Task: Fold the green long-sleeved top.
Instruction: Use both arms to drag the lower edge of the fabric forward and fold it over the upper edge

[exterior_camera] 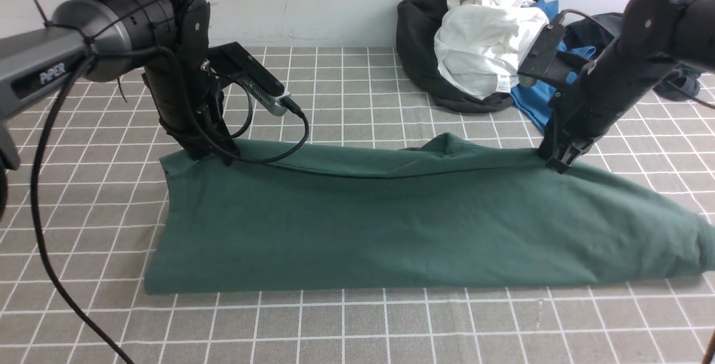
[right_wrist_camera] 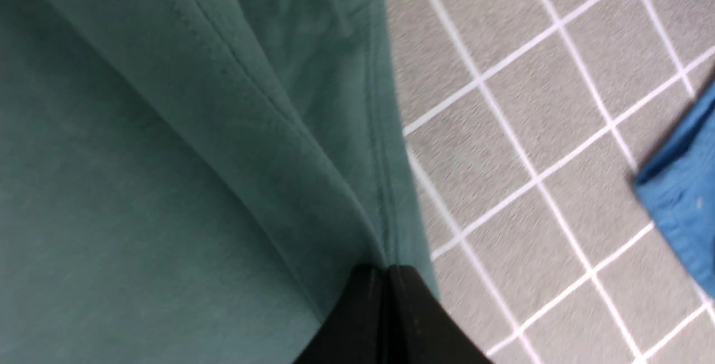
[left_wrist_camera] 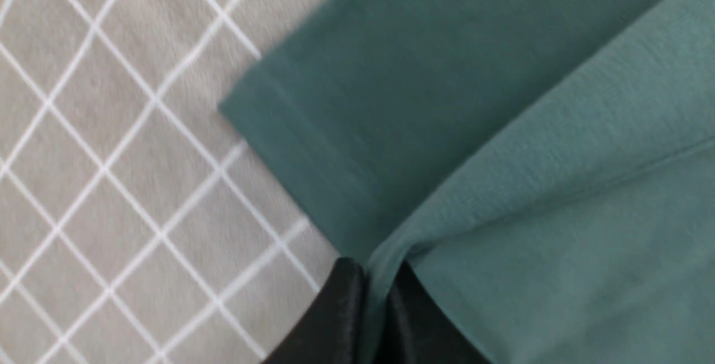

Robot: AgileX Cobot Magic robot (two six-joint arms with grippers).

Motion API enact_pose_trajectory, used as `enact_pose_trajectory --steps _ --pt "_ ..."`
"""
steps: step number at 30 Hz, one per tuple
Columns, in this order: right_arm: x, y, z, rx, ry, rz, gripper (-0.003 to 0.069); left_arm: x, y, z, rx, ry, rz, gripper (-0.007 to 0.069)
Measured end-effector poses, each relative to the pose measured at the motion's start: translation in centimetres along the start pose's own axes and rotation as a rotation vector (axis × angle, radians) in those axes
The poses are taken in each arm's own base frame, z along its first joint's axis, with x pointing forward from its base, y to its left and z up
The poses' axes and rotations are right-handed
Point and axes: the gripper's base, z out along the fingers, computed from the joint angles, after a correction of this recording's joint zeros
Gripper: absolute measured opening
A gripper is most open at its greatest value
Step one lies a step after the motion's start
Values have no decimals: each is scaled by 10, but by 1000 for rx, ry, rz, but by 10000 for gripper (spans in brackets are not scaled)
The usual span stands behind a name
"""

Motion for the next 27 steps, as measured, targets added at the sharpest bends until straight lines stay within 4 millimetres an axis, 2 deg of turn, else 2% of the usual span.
enact_pose_trajectory --steps 3,8,9,10,12,16,20,23,24,27 --pt "0 -4 22 33 -17 4 -6 -5 3 22 -5 -7 -16 18" --pt "0 -8 43 77 -44 46 13 -4 10 41 -23 -13 -61 59" --pt "1 -11 47 95 -53 71 37 -2 13 44 -29 -17 -84 93" --pt "1 -11 47 100 -56 80 41 -2 13 45 -29 -17 -84 93" --pt "1 -15 48 125 -74 139 112 -1 17 45 -35 -20 -114 164" --pt "-2 -18 41 151 -109 247 235 1 22 43 -47 -18 -187 301" --pt "-9 -19 11 171 -145 294 309 1 27 26 -64 -4 -278 413" --pt "-22 -7 -12 128 -155 286 314 5 29 6 -54 37 -356 437" --pt "-24 -5 -13 120 -156 283 314 5 29 3 -51 42 -364 437" --pt "-44 26 -8 -26 -140 257 289 10 25 -11 -10 71 -392 408"
